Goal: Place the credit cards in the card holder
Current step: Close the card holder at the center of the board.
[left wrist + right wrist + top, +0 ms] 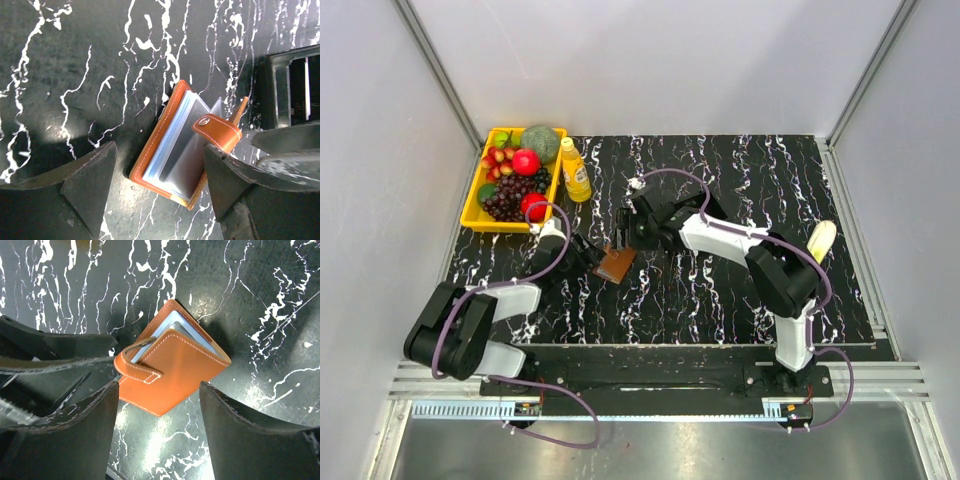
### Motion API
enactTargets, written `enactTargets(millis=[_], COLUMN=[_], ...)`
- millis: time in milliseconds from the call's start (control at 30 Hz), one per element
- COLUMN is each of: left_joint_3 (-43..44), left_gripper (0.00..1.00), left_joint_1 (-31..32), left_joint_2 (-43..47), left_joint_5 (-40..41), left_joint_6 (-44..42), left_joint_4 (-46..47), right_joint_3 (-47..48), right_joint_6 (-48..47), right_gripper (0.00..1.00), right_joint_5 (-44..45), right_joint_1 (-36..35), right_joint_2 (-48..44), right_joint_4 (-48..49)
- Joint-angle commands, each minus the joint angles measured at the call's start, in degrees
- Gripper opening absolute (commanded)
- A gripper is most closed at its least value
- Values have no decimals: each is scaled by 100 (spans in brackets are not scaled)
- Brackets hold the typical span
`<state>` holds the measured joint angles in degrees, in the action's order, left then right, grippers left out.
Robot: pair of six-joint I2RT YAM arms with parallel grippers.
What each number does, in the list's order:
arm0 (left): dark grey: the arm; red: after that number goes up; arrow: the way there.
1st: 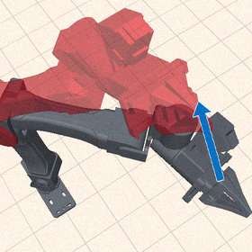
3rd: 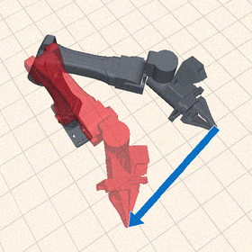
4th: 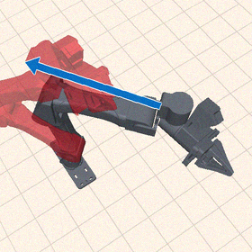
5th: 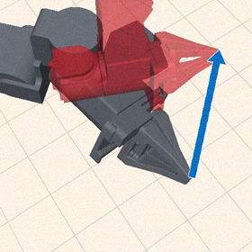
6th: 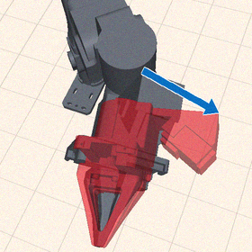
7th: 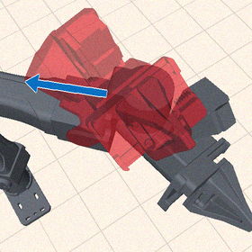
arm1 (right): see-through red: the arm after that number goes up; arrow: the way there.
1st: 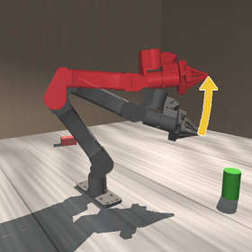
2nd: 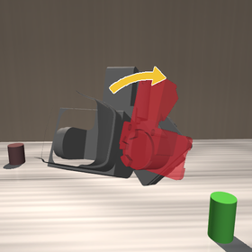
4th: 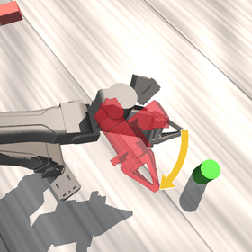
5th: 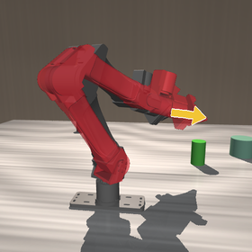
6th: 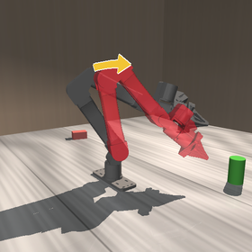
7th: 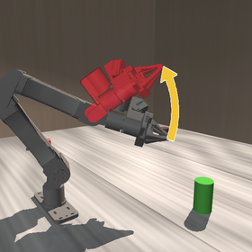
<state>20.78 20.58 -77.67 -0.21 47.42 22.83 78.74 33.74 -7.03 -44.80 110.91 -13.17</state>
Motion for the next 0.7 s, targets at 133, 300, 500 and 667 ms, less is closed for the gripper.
enactTargets(millis=[133, 300, 500, 667], left_joint_3=[-72, -425, -688, -926], left_gripper=[75, 76, 67, 52], left_joint_1=[-265, -291, -291, -230], left_joint_2=[-820, -1258, -2392, -2912], left_joint_5=[-1587, -2061, -2993, -2977], left_joint_6=[56, 268, 1109, 1639], left_joint_4=[1010, 1926, 4400, 5864], right_joint_3=[-6, -70, -288, -491], right_joint_6=[633, 503, 494, 450], right_gripper=[63, 65, 66, 67], right_joint_5=[-220, -412, -669, -774], right_joint_1=[50, 59, 41, 41], right_joint_2=[713, 913, 853, 739], right_joint_4=[-21, 16, 236, 376])
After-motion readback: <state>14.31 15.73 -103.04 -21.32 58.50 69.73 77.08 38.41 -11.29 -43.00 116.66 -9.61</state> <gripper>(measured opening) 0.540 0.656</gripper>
